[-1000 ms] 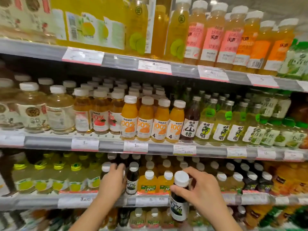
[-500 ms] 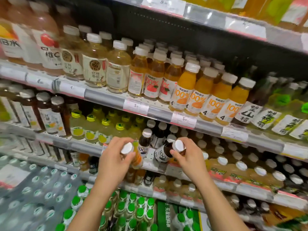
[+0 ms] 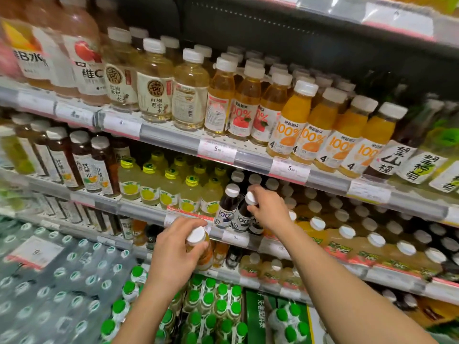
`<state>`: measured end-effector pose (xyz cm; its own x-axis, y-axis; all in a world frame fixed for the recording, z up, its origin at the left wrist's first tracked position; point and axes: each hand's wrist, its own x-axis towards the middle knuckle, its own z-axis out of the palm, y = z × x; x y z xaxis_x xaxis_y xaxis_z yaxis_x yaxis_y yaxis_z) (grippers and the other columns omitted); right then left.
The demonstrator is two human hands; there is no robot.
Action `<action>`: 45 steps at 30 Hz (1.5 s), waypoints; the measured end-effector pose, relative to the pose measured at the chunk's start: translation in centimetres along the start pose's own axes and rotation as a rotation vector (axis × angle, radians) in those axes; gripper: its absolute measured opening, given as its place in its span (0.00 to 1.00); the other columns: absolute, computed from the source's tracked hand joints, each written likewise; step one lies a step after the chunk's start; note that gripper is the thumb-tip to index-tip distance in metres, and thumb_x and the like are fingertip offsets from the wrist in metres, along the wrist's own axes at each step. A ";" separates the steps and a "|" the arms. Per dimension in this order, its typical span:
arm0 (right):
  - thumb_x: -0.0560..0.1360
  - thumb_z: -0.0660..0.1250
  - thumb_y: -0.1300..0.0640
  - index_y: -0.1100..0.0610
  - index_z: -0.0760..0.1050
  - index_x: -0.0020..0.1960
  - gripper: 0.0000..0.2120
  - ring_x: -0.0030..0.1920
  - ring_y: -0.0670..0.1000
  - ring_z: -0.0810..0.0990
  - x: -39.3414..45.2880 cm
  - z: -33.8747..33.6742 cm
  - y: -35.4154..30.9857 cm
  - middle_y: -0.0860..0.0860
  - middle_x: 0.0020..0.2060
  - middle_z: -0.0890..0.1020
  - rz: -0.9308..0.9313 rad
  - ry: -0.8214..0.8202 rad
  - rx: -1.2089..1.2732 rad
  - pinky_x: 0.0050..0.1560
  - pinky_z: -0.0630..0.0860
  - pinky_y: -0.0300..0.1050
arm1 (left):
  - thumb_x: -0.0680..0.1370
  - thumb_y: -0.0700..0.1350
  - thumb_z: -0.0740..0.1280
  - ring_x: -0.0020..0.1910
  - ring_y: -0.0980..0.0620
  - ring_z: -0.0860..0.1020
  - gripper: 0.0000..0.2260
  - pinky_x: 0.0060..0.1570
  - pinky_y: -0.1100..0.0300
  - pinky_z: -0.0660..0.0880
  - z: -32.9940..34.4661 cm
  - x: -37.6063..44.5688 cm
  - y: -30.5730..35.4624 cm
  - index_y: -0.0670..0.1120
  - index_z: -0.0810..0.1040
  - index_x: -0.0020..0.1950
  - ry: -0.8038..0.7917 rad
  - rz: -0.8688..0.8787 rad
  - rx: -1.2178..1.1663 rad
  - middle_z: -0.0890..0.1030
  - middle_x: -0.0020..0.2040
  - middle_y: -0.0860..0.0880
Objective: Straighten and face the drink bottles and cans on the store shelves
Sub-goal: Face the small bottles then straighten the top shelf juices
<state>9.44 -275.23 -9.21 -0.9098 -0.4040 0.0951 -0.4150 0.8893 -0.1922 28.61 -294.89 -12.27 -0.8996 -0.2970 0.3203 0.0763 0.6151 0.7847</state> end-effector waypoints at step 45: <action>0.70 0.81 0.57 0.51 0.77 0.55 0.18 0.43 0.46 0.85 -27.8 -4.5 14.9 0.47 0.44 0.86 0.358 0.166 1.025 0.47 0.80 0.41 | 0.80 0.52 0.67 0.56 0.40 0.79 0.15 0.48 0.50 0.74 16.0 14.0 12.9 0.45 0.74 0.63 -0.551 0.179 0.932 0.80 0.57 0.43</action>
<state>28.54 -249.76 -10.37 -0.9984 -0.0560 -0.0128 -0.0057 0.3186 -0.9479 10.08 -279.44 -6.13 -0.9944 0.0762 -0.0737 0.0788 0.9963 -0.0329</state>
